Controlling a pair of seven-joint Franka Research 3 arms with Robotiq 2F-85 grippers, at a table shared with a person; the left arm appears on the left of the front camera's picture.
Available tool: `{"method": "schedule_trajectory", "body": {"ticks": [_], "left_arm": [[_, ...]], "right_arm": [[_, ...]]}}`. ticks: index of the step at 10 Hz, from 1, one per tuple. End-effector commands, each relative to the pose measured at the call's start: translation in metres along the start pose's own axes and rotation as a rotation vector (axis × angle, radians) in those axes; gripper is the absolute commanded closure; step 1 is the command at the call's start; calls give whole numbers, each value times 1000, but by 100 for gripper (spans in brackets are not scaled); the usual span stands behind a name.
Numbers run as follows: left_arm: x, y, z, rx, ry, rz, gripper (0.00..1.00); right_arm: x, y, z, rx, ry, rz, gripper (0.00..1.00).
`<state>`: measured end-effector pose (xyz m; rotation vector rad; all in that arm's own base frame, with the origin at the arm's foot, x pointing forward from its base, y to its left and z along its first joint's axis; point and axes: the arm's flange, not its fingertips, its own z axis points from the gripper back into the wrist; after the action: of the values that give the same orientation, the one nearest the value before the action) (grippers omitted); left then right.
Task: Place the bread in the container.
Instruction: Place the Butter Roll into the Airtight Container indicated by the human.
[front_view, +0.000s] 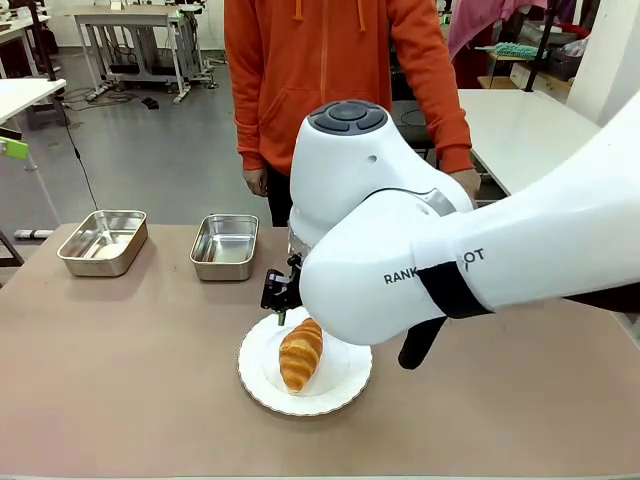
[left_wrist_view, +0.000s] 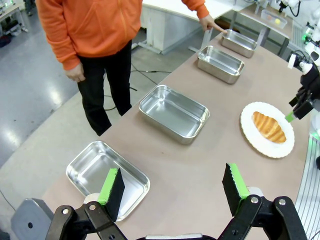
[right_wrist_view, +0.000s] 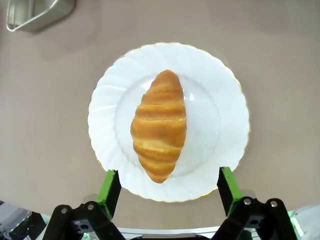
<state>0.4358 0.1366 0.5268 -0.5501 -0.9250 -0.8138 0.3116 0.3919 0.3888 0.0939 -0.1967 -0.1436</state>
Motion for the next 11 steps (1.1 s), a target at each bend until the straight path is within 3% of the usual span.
{"method": "schedule_trajectory", "body": {"ticks": [1,11], "left_arm": [[1,-1,1,-4,-10,-14,0],[1,-1,1,-4,-10,-14,0]], "right_arm": [[2,24,-14,-20,1,-31,0],[7,31,-92,-67,98,-31,0]]}}
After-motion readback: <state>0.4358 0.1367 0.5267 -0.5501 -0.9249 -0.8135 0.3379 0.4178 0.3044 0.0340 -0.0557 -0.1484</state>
